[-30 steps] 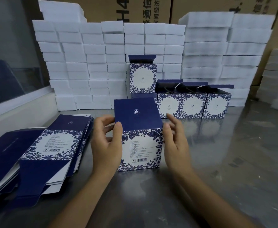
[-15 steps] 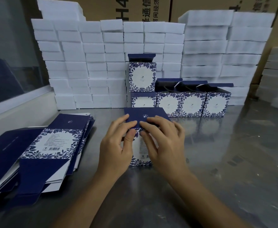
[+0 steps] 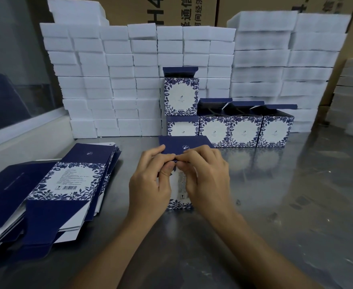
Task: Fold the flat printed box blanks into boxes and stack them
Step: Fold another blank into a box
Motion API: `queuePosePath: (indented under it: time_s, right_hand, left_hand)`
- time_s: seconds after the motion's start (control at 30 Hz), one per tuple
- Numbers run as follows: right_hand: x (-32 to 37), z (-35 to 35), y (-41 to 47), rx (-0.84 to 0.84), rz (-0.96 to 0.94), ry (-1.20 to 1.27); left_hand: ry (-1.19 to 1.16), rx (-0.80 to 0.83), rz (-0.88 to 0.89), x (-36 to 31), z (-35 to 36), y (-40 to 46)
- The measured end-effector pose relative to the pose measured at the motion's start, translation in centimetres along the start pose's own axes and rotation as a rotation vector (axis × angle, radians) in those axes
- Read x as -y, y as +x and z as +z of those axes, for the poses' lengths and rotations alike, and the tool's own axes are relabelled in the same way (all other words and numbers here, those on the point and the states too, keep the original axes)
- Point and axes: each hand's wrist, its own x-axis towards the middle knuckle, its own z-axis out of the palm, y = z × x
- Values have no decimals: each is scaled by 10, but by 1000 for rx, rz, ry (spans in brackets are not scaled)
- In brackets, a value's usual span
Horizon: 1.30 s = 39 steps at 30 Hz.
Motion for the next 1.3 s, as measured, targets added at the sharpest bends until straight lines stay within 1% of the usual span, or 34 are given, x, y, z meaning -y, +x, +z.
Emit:
queuePosePath:
  time_s: [0.23, 0.47, 0.67, 0.87, 0.97, 1.1, 1.2, 1.3]
  right_hand:
    - [-22, -9, -3, -38, -40, 54]
    - [-20, -14, 1, -31, 12, 115]
    - [-26, -22, 1, -52, 102, 193]
    - [-29, -26, 7, -37, 107, 212]
    - [-29, -23, 4, -64, 113, 211]
    - [-36, -22, 1, -92, 166, 270]
    - [-40, -22, 3, -81, 274, 348]
    - [-40, -20, 5, -86, 323, 417]
  left_hand:
    - [-26, 15, -44, 0, 0, 0]
    - [-44, 17, -64, 0, -2, 0]
    - [-29, 19, -59, 0, -3, 2]
    - [-18, 27, -56, -1, -3, 2]
    - [-15, 27, -54, 0, -4, 1]
    - [-16, 19, -51, 2, -4, 1]
    - [-12, 18, -58, 1, -4, 2]
    - [-4, 20, -52, 1, -4, 2]
